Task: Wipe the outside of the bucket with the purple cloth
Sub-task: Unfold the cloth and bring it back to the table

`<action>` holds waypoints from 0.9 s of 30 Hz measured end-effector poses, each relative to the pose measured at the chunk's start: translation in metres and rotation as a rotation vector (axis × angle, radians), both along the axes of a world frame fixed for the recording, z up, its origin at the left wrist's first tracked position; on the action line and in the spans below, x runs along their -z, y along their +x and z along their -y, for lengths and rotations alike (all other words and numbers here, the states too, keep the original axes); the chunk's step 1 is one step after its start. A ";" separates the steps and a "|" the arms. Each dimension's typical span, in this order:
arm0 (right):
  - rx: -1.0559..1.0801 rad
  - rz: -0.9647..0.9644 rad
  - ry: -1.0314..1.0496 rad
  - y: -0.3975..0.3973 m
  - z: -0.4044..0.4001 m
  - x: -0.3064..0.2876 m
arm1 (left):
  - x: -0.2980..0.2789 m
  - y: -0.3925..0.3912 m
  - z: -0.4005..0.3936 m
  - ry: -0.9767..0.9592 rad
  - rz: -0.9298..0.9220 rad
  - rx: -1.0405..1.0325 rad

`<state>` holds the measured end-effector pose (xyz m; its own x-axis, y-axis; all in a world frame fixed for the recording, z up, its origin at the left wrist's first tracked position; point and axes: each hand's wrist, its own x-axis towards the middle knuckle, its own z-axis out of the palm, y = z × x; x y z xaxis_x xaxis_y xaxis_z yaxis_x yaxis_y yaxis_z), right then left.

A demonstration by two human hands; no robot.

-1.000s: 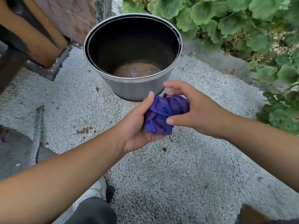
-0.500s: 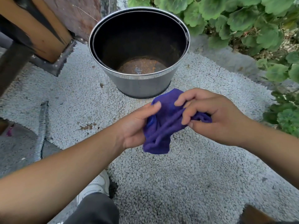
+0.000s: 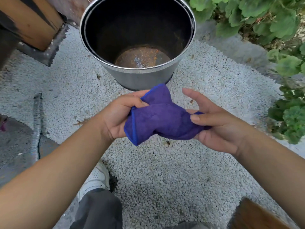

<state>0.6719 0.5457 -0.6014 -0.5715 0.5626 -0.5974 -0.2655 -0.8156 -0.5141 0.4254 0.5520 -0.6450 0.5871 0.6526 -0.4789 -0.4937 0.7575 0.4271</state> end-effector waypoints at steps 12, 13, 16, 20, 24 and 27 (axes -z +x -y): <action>-0.060 0.225 0.145 0.024 0.041 -0.102 | -0.099 0.006 0.052 0.228 -0.325 0.088; -0.002 0.294 0.144 0.022 0.045 -0.119 | -0.126 0.008 0.054 0.266 -0.358 0.103; -0.011 0.476 0.265 0.011 0.048 -0.182 | -0.209 0.016 0.063 0.322 -0.465 0.172; -0.321 0.636 0.691 0.007 0.036 -0.317 | -0.347 0.016 0.080 0.245 -0.522 0.149; -0.635 0.633 1.121 -0.011 0.043 -0.458 | -0.474 0.025 0.113 0.168 -0.525 0.051; -0.711 0.604 1.459 -0.020 0.055 -0.556 | -0.579 0.031 0.145 0.289 -0.693 -0.151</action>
